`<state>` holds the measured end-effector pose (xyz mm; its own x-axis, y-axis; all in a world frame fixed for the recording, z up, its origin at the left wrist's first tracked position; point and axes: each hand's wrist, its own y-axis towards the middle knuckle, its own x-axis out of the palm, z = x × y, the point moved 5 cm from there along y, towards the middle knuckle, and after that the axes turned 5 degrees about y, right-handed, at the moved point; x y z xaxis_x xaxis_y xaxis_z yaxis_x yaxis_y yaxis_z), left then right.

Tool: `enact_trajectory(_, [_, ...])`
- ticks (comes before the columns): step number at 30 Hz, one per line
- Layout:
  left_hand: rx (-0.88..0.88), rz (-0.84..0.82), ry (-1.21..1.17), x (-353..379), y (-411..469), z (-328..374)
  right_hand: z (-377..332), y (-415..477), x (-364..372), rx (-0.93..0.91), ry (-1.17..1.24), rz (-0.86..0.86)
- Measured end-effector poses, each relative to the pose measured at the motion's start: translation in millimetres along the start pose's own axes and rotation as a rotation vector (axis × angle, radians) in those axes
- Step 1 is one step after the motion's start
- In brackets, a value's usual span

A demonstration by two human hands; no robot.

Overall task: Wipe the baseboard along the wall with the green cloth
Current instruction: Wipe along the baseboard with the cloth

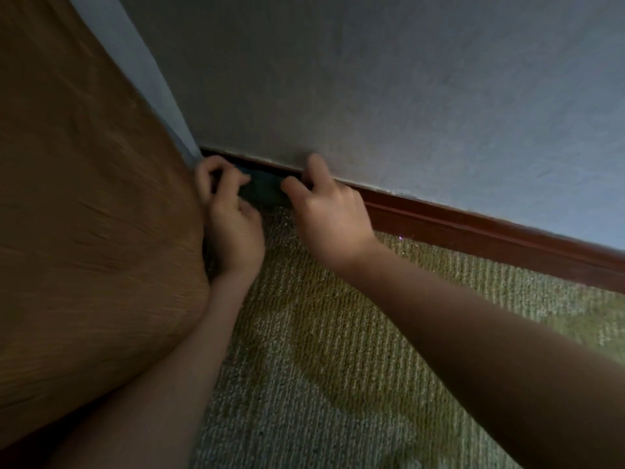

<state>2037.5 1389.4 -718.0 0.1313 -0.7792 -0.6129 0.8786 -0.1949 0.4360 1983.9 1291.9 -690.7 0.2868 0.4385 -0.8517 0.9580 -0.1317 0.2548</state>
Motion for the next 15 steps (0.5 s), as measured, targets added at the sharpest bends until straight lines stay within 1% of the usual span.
enact_trajectory(2, [-0.027,0.017,-0.012,-0.6,2.3,0.2,-3.0,3.4,1.2,-0.012,-0.003,-0.009])
enact_trajectory(8, [0.163,-0.057,0.094,-0.4,-5.9,9.7,12.5,-13.6,-8.5,-0.021,-0.096,-0.041])
enact_trajectory(12, [0.144,-0.047,0.081,-4.0,-5.1,8.4,17.9,-16.4,-9.2,0.012,-0.097,-0.036])
enact_trajectory(15, [0.166,-0.076,0.163,-2.4,-4.9,11.4,14.0,-14.2,-7.1,0.037,-0.072,-0.014])
